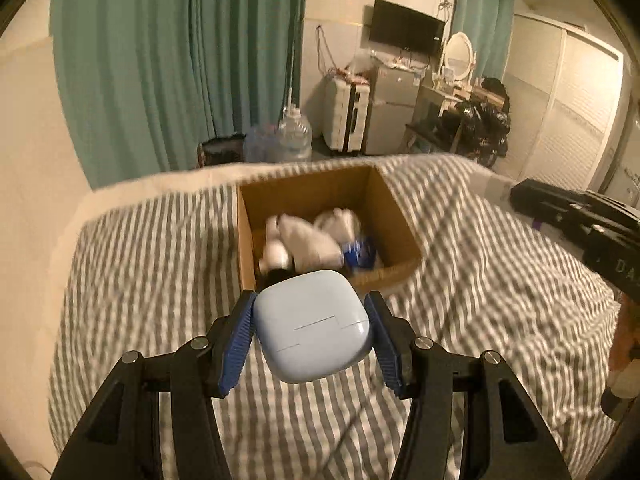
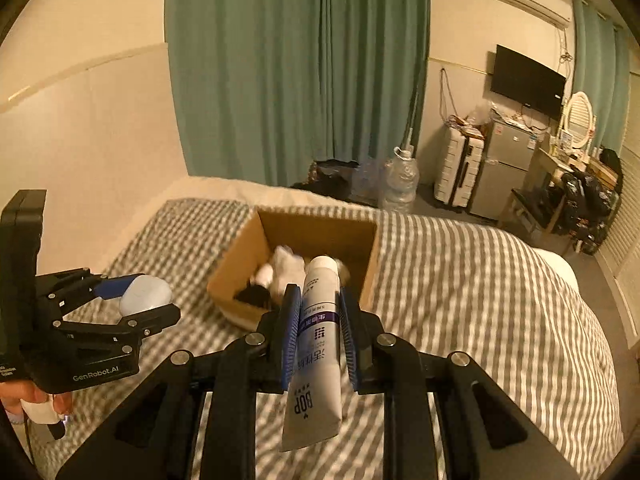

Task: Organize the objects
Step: 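Carry earbud case and cream tube into the box and open both grippers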

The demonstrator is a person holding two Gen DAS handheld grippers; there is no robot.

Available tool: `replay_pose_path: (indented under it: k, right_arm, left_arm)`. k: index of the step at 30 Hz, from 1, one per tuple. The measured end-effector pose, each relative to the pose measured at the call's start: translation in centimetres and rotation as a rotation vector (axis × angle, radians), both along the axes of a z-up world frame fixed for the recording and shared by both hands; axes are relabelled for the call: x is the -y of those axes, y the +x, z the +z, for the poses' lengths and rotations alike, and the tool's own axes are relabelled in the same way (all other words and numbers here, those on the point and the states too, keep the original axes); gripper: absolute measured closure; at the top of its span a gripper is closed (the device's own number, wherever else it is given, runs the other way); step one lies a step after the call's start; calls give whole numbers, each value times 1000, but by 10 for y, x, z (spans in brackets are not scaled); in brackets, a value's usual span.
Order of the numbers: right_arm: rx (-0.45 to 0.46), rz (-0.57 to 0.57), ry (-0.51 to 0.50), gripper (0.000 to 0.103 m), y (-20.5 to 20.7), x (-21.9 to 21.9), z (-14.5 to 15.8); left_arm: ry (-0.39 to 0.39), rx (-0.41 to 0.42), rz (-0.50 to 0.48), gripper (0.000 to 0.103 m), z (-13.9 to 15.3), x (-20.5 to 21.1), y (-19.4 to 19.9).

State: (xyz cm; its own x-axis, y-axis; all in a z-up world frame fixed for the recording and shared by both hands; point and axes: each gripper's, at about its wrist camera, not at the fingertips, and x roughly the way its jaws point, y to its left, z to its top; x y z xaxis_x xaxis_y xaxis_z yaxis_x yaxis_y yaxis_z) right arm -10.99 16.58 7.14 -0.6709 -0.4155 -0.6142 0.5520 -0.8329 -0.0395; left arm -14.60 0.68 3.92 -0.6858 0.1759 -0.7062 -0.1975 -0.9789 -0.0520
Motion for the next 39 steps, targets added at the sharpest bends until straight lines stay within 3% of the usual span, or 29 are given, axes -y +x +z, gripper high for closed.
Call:
replay_pose_path:
  k: [5,10,19,28,34,36,38,39]
  right_arm:
    - [7,34,-17,84,-44,24,11]
    - [35,51,-21,84,-99,51,-2]
    - [144,45,-11,84,-187,85,-74]
    - [232,48,-14,83,-212,95,-137]
    - [259,35,-30,82,-200,88,-138]
    - [246,23,-28,75,-189,84,-131]
    - [238,17,-31,51,-181,81,-121]
    - [227,16,-33,47,-175,78,-114]
  left_arm:
    - [-24,-27,-9,47,17,2,-45]
    - [-34,-36,-24,47,10,1,-101]
    - [-46,69,-73,47,-71,-13,-178]
    - [-24,124,-89,47,-124,-17,-199]
    - [-22,130,-91,45,-128,-17,-186]
    - [-17,137,-82,40,-123,-16,-181]
    - [-2,122,-73,26,-114,-13,-170]
    - [9,103,-62,18,-105,-10,-164]
